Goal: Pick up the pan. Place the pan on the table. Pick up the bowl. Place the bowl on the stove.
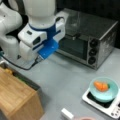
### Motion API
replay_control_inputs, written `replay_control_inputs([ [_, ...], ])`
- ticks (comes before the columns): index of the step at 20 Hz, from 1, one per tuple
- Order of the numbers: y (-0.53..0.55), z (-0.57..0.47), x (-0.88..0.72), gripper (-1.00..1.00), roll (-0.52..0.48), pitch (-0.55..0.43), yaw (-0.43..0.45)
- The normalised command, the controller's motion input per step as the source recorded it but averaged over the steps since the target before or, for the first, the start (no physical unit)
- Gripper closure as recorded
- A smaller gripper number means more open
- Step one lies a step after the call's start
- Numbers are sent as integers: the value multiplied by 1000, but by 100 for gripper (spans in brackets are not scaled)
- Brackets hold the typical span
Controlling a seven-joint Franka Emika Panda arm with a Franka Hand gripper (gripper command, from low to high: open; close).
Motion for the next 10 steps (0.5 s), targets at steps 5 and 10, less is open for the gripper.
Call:
replay_control_inputs([
  [5,297,-31,-260,-100,20,-203,-121],
  [10,227,-4,-185,-100,-22,-148,-86],
])
